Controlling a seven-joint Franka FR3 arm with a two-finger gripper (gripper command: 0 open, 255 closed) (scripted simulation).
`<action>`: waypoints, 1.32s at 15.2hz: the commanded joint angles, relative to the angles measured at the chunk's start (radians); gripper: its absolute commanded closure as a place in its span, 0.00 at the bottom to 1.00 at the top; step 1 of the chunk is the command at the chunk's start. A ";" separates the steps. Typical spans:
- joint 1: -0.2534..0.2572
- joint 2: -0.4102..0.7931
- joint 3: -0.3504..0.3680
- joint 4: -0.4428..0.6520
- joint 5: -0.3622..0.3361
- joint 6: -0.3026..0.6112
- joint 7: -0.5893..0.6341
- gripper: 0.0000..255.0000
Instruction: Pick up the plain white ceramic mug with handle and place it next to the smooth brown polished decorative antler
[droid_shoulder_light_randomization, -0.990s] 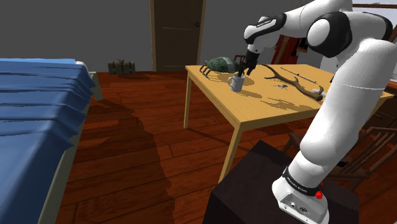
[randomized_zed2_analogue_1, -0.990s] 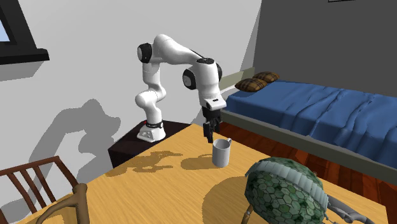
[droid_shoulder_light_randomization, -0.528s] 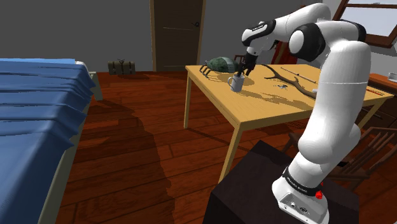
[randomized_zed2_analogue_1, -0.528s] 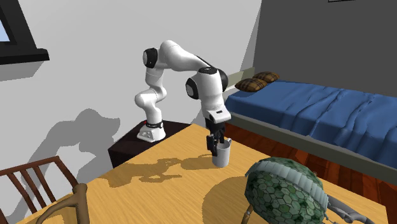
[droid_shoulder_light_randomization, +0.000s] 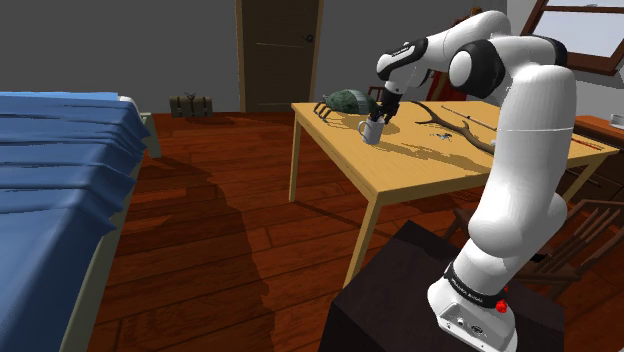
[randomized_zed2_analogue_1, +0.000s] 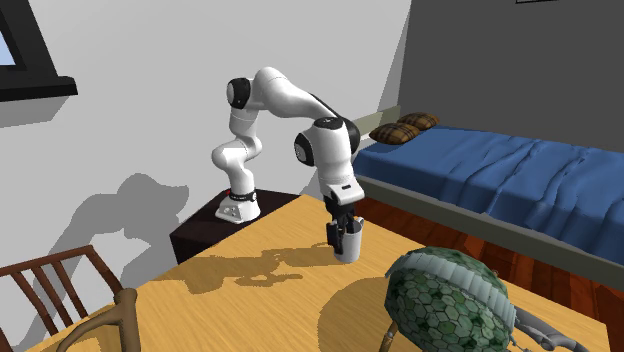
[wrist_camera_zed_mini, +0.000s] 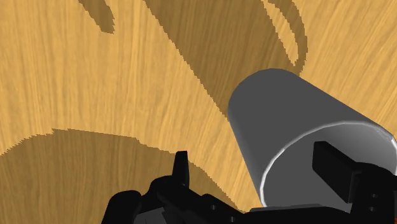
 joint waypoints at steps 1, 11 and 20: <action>0.000 0.000 0.000 0.000 0.000 0.001 0.000 0.00; 0.000 0.000 0.000 0.000 0.000 0.001 0.000 1.00; 0.001 -0.020 -0.007 0.052 -0.017 -0.069 0.017 1.00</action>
